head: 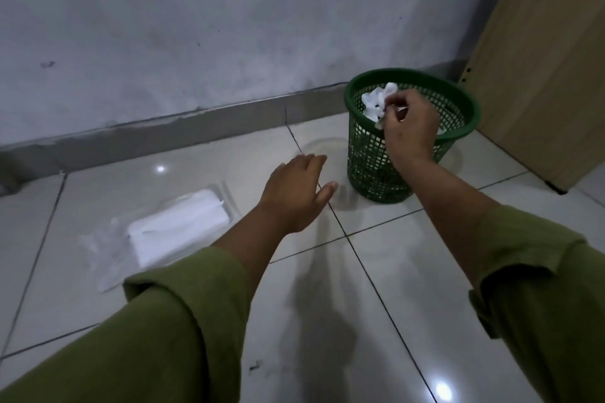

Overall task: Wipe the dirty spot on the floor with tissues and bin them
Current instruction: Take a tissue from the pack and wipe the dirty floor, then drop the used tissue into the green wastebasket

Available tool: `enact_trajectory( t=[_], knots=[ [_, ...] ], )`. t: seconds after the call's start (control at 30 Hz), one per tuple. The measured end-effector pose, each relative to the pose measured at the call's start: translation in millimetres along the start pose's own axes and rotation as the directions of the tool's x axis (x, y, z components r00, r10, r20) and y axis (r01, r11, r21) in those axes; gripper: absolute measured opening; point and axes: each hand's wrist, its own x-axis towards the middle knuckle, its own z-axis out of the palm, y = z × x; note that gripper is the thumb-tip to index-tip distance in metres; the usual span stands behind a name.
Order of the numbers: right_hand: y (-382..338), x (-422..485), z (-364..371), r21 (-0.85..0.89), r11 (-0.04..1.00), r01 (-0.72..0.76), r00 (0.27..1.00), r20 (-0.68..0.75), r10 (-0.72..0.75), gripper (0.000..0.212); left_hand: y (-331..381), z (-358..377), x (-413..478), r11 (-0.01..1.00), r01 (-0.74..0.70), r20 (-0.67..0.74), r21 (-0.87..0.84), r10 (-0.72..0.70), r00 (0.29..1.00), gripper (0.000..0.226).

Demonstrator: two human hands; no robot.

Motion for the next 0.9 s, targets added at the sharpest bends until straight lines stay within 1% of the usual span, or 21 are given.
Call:
enact_trajectory(
  t=[0.07, 0.1, 0.17, 0.23, 0.37, 0.43, 0.53, 0.7, 0.77, 0.9],
  knots=[
    [9, 9, 4, -0.083, 0.997, -0.011, 0.999, 0.031, 0.013, 0.016, 0, 0, 12, 1.0, -0.003, -0.012, 0.0, 0.003, 1.0, 0.054],
    [12, 11, 6, -0.13, 0.991, -0.008, 0.998, 0.068, 0.017, 0.018, 0, -1, 15, 1.0, -0.001, -0.015, 0.001, 0.001, 1.0, 0.054],
    [18, 10, 11, -0.222, 0.974, 0.039, 0.988, 0.154, -0.005, 0.025, -2, 3, 20, 1.0, 0.003, -0.013, 0.004, -0.003, 1.0, 0.053],
    [19, 7, 13, -0.26, 0.96, 0.101, 0.977, 0.208, -0.046, 0.031, -6, 6, 21, 1.0, 0.013, -0.008, 0.008, -0.013, 1.0, 0.053],
    [19, 4, 17, -0.29, 0.945, 0.149, 0.974, 0.209, -0.09, 0.033, -14, 13, 17, 0.999, 0.046, 0.012, 0.011, -0.046, 0.999, 0.054],
    [20, 2, 17, -0.282, 0.944, 0.169, 0.972, 0.209, -0.111, 0.033, -17, 15, 13, 0.998, 0.056, 0.023, 0.018, -0.056, 0.998, 0.054],
    [14, -6, 16, -0.221, 0.945, 0.242, 0.957, 0.216, -0.195, 0.036, -24, 15, 6, 0.997, 0.077, 0.024, 0.018, -0.078, 0.997, 0.053],
    [-6, -31, 37, -0.148, 0.912, 0.382, 0.902, 0.275, -0.333, 0.035, -44, 13, -12, 0.991, 0.135, 0.027, 0.009, -0.135, 0.99, 0.052],
    [-11, -47, 54, -0.117, 0.912, 0.393, 0.882, 0.328, -0.339, 0.035, -58, 13, -25, 0.986, 0.168, 0.03, 0.017, -0.169, 0.985, 0.052],
    [-15, -87, 92, -0.081, 0.921, 0.381, 0.833, 0.462, -0.304, 0.038, -93, 22, -54, 0.971, 0.233, 0.022, 0.05, -0.235, 0.972, 0.053]
  ],
)
